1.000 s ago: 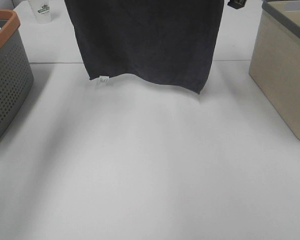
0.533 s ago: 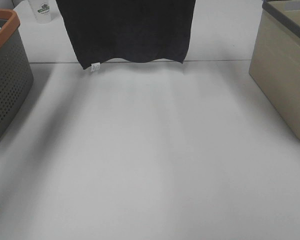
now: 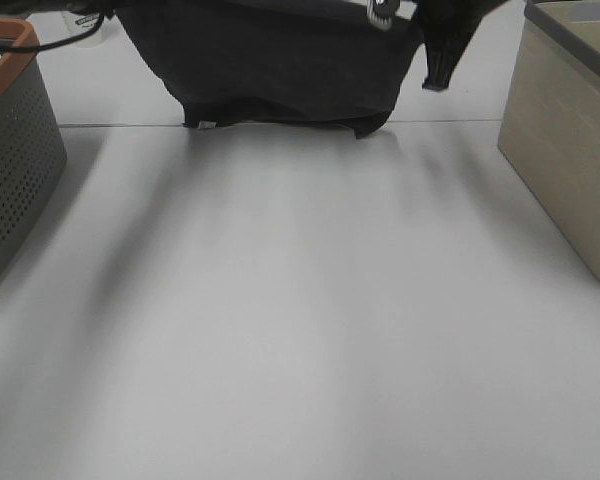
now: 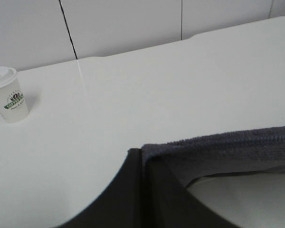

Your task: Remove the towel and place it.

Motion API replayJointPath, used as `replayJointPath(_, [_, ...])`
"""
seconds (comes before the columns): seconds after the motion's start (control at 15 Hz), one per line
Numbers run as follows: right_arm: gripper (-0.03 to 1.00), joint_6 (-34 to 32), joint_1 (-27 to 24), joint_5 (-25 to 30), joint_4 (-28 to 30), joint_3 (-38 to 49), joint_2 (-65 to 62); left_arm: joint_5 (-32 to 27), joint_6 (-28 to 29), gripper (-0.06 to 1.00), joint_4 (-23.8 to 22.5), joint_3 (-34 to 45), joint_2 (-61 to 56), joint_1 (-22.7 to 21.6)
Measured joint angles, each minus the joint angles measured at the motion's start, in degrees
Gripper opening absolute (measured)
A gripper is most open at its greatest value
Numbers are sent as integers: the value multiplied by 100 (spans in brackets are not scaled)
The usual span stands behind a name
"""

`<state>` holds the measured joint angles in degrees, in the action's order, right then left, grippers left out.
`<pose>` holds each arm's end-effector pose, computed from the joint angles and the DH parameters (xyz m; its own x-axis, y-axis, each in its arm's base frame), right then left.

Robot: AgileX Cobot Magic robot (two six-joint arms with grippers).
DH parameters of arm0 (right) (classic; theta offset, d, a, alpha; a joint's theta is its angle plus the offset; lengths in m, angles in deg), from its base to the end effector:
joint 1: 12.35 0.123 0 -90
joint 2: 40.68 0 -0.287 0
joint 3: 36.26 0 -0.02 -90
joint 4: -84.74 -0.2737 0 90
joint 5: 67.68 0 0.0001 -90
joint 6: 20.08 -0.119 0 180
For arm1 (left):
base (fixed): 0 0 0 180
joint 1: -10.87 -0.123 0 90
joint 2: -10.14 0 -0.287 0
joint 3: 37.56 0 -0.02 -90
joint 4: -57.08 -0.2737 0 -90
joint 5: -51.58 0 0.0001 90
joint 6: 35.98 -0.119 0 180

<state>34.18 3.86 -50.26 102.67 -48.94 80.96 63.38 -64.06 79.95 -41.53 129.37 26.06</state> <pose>0.4949 0.1324 0.2283 0.0172 -0.9779 -0.2083 -0.5952 0.1574 -0.7880 0.4957 -0.1248 0.2452 -0.2199 0.1613 -0.9621 0.2095 0.9710 0.1149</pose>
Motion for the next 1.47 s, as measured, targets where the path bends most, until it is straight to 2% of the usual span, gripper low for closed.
replayJointPath(0.2, [2,0,-6,-779,34,1518,-630,688,23,0,-52,1627,-768,246])
replayJointPath(0.27, [2,-6,29,-1112,-183,2292,-980,1008,304,0,-160,2584,-1134,292])
replayJointPath(0.47, [2,-6,155,-1209,-327,3128,-1272,1117,584,0,-367,3346,-1375,327])
replayJointPath(0.67, [2,-6,418,-1507,-458,3822,-1324,1243,997,0,-596,3736,-1404,321])
replayJointPath(0.73, [2,-6,447,-1782,-504,4142,-1324,1295,1180,0,-768,3833,-1404,321])
replayJointPath(0.8, [2,-6,453,-2074,-527,4395,-1324,1324,1352,0,-985,3925,-1409,321])
replayJointPath(0.87, [2,-6,453,-2412,-527,4784,-1324,1329,1868,0,-1501,4085,-1392,321])
replayJointPath(1.13, [2,-17,447,-2504,-527,5042,-1318,1346,2807,0,-2361,4435,-1295,281])
replayJointPath(1.47, [2,-23,447,-2573,-527,5071,-802,1369,2985,0,-2716,4813,-1100,281])
